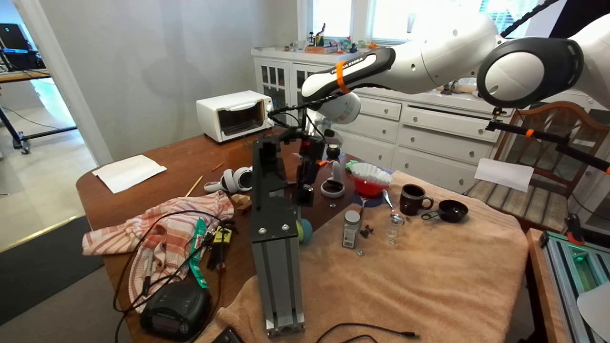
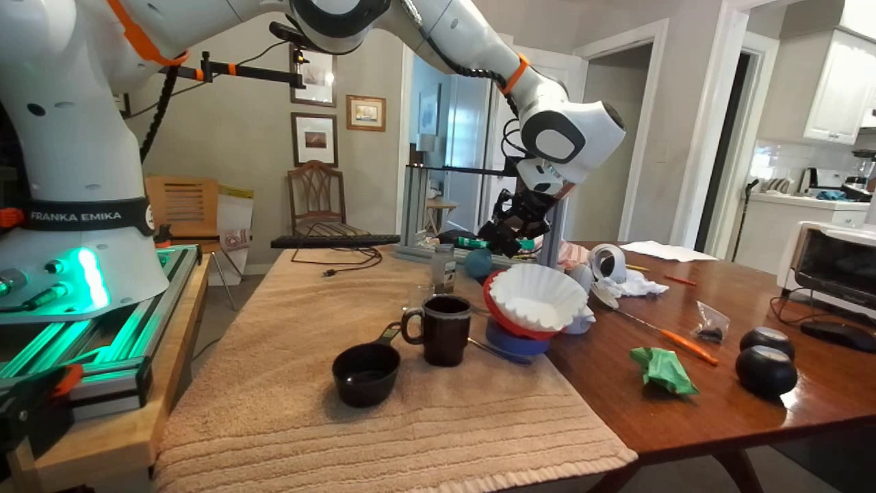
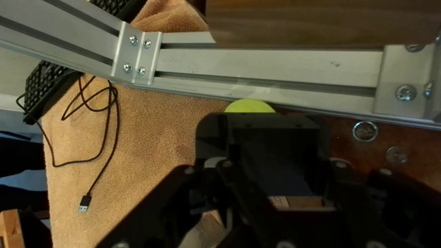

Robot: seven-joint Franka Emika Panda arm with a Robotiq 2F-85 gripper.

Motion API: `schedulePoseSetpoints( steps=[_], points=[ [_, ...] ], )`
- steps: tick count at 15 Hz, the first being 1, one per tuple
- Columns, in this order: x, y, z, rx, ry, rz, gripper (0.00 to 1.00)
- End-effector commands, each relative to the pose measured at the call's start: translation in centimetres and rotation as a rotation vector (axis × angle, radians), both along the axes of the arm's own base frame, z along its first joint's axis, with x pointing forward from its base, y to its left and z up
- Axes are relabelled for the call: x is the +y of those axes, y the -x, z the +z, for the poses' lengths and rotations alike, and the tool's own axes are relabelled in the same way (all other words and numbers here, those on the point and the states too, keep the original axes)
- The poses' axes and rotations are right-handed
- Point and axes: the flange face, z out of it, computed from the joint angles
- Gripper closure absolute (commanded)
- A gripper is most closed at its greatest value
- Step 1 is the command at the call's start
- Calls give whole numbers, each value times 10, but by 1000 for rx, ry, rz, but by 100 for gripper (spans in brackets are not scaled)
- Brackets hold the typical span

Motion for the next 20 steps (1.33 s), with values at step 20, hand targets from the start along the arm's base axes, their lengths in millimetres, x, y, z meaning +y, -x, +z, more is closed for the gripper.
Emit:
schedulePoseSetpoints(
  steps=[20],
  points=[
    [1,15,-97,-361,-465,611,78]
  ],
)
